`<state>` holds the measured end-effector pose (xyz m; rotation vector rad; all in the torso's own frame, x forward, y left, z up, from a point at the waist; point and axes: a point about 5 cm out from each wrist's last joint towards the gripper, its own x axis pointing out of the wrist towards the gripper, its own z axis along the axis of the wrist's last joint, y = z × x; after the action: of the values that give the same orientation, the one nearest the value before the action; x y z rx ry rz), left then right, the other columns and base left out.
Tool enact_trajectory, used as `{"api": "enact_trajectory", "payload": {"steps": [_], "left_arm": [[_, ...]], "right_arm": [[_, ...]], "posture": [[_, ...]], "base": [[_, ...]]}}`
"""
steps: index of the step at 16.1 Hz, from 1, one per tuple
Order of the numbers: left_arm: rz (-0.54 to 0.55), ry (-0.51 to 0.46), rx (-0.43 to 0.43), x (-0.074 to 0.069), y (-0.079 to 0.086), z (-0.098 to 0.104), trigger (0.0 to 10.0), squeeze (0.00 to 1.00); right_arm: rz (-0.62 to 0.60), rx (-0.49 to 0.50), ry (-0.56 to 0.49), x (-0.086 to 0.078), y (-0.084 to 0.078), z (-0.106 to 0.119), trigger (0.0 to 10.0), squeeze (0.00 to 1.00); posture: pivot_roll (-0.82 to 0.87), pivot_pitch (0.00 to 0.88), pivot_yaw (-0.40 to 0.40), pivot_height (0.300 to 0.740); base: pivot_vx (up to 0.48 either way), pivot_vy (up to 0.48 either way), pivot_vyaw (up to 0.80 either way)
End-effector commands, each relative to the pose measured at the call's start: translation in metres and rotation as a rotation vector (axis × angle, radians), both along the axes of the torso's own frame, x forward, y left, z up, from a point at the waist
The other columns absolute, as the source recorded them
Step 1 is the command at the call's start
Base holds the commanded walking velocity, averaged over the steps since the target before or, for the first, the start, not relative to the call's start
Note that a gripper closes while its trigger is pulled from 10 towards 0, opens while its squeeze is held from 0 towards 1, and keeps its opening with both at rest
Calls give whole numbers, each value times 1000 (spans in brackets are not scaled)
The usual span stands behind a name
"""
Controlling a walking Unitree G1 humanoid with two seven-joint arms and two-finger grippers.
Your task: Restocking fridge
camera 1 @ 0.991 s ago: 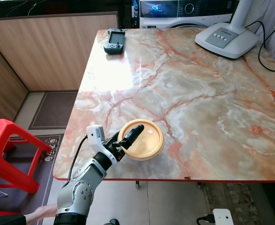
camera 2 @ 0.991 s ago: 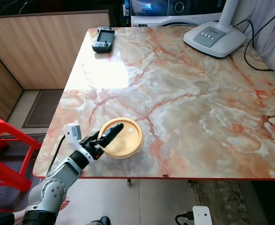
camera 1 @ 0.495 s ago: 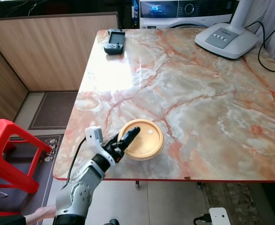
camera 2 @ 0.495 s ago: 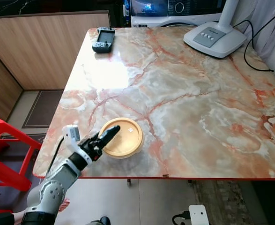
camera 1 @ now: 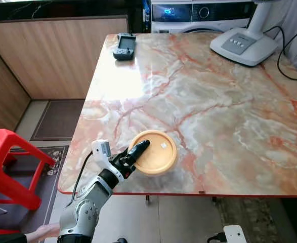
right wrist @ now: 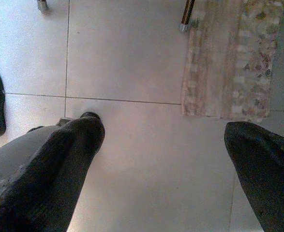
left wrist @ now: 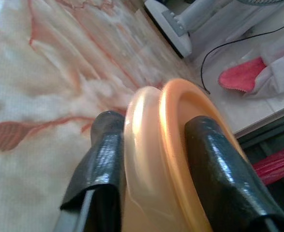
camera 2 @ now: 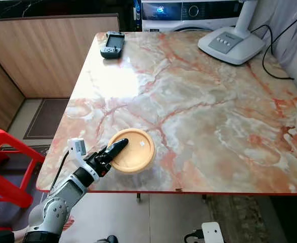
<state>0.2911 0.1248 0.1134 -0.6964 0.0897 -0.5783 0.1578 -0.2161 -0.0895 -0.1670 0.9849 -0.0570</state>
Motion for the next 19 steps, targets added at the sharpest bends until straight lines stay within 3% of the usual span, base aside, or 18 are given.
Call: {"api": "enact_trajectory", "payload": {"steps": [1,6,10,11,12,15,19], "left_arm": [[14,46,12,-3,4,-10,0,0],[82,-5,-10,3,13,7,0,0],[159,-119,-153,6,22,52,0,0],[184,-138,-150,4,26,58,3255,0],[205,-150,-138,3,29,62,9922,0],[343,-146,-43,-4,53,72,10000,0],[407,-173,200,-15,68,76,10000,0]], "right_arm": [[-1,3,25,-8,0,-3,10000,0],[-3,3,28,-8,-1,-3,10000,0],[-12,9,29,-8,-1,-3,10000,0],[-13,11,28,-9,0,-4,10000,0],[-14,13,28,-9,1,-4,10000,0],[-23,21,30,-10,3,-5,10000,0],[-41,31,40,-15,6,-7,10000,0]], "posture": [[64,134,-26,740],[76,154,-34,740],[77,156,-34,740],[87,161,-29,740],[88,162,-29,740],[101,168,-13,740],[122,143,12,740]], "base": [[0,0,0],[0,0,0],[0,0,0],[0,0,0],[0,0,0],[0,0,0],[0,0,0]]}}
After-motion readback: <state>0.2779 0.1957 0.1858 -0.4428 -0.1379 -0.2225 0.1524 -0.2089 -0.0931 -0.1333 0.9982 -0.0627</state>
